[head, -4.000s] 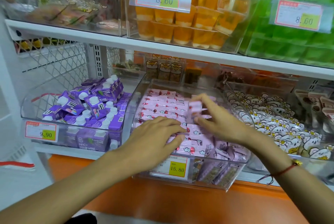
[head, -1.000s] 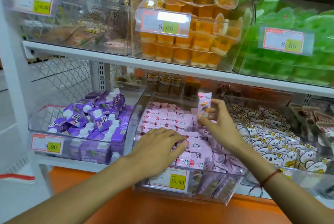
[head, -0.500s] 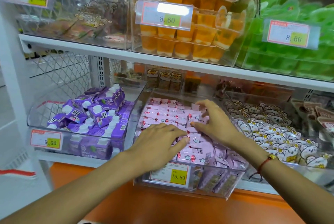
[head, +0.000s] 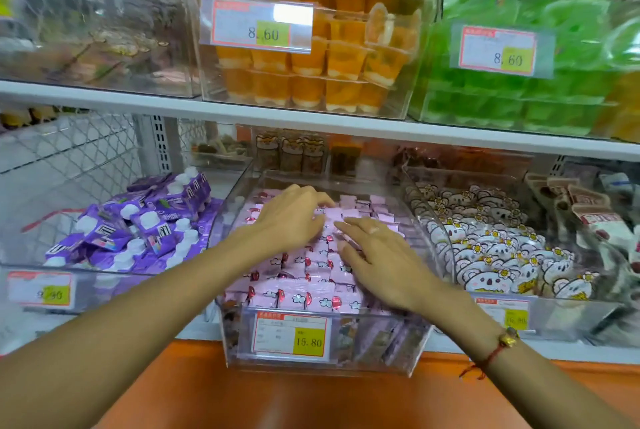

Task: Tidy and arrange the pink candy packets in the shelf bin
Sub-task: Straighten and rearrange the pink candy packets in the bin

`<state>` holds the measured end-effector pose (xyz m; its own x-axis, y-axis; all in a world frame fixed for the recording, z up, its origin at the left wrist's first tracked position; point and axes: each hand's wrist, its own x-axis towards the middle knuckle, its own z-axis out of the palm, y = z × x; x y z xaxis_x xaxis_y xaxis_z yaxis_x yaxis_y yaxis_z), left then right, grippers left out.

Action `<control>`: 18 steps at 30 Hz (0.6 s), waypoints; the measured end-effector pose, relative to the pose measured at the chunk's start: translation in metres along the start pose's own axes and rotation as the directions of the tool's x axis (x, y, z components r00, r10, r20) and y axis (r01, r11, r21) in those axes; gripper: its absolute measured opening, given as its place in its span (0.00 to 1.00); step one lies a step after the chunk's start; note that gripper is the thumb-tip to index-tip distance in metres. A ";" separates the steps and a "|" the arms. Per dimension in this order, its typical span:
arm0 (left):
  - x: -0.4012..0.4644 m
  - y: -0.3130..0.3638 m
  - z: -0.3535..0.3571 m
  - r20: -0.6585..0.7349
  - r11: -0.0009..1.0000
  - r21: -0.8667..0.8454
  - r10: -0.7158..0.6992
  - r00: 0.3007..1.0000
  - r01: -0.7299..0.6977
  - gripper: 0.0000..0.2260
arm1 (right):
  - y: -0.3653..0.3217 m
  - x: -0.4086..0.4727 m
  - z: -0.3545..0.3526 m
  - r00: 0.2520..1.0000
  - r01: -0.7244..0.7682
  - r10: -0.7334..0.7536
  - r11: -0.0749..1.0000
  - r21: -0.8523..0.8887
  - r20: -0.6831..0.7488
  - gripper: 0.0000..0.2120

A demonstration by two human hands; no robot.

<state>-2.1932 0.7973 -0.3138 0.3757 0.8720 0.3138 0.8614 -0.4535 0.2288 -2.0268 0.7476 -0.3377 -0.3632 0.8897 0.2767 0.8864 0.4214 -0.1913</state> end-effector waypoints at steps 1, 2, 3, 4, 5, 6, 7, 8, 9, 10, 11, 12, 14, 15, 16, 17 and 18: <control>0.010 0.001 0.003 0.039 1.000 0.029 0.000 0.999 -0.001 0.15 | 0.000 -0.005 -0.001 1.000 0.009 -0.009 1.000 -0.022 0.001 0.22; 0.018 0.003 0.006 0.079 0.999 0.052 -0.003 0.997 -0.001 0.14 | 0.000 -0.010 0.000 1.000 0.009 -0.008 1.000 -0.026 0.029 0.22; 0.024 0.003 0.010 0.119 0.997 0.073 -0.006 0.993 -0.003 0.14 | 0.000 -0.015 0.001 0.998 0.000 0.002 1.000 -0.028 0.068 0.23; 0.028 0.004 0.013 0.158 0.996 0.092 -0.011 0.987 -0.004 0.13 | 0.000 -0.018 0.002 0.995 -0.007 0.011 0.999 -0.040 0.101 0.24; 0.032 0.005 0.016 0.187 0.994 0.106 -0.017 0.982 -0.003 0.12 | 0.000 -0.020 0.004 0.993 -0.008 0.015 0.998 -0.059 0.117 0.24; 0.034 0.005 0.017 0.201 0.994 0.112 -0.021 0.979 -0.001 0.11 | 0.001 -0.021 0.005 0.993 -0.009 0.018 0.997 -0.072 0.120 0.24; 0.036 0.006 0.018 0.205 0.994 0.113 -0.025 0.978 0.002 0.10 | 0.001 -0.021 0.005 0.992 -0.014 0.023 0.997 -0.076 0.122 0.24; 0.038 0.006 0.018 0.208 0.994 0.111 -0.030 0.978 0.007 0.10 | 0.001 -0.021 0.005 0.991 -0.021 0.030 0.997 -0.072 0.129 0.24; 0.040 0.006 0.018 0.216 0.995 0.100 -0.040 0.976 0.019 0.10 | 0.001 -0.020 0.005 0.990 -0.028 0.036 0.998 -0.065 0.139 0.24; 0.041 0.005 0.017 0.232 0.996 0.075 -0.054 0.971 0.037 0.10 | 0.001 -0.020 0.004 0.988 -0.030 0.038 0.998 -0.061 0.147 0.24; 0.043 0.004 0.017 0.253 0.997 0.041 -0.066 0.965 0.058 0.10 | 0.001 -0.019 0.004 0.987 -0.029 0.038 0.998 -0.060 0.153 0.24; 0.045 0.003 0.017 0.271 0.997 0.001 -0.077 0.960 0.079 0.10 | 0.001 -0.018 0.003 0.987 -0.028 0.037 0.998 -0.059 0.157 0.24; 0.047 0.001 0.015 0.294 0.989 -0.080 -0.092 0.951 0.121 0.11 | 0.000 -0.018 0.001 0.986 -0.031 0.039 0.998 -0.053 0.161 0.24; 0.048 0.000 0.015 0.304 0.985 -0.105 -0.097 0.948 0.134 0.12 | 0.000 -0.018 0.000 0.986 -0.031 0.039 0.998 -0.053 0.161 0.24; 0.048 0.000 0.014 0.319 0.985 -0.108 -0.095 0.943 0.136 0.13 | -0.001 -0.019 -0.001 0.986 -0.031 0.040 0.998 -0.055 0.160 0.24; 0.049 -0.001 0.014 0.340 0.987 -0.097 -0.090 0.936 0.130 0.15 | -0.001 -0.020 -0.001 0.987 -0.031 0.040 0.998 -0.057 0.158 0.24; 0.049 -0.001 0.013 0.362 0.989 -0.085 -0.084 0.928 0.122 0.16 | -0.002 -0.020 -0.001 0.987 -0.031 0.040 0.998 -0.057 0.156 0.24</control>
<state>-2.1713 0.8430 -0.3107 0.4005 0.9142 -0.0617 0.8688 -0.3575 0.3427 -2.0208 0.7285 -0.3424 -0.3682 0.9222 0.1182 0.9122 0.3829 -0.1456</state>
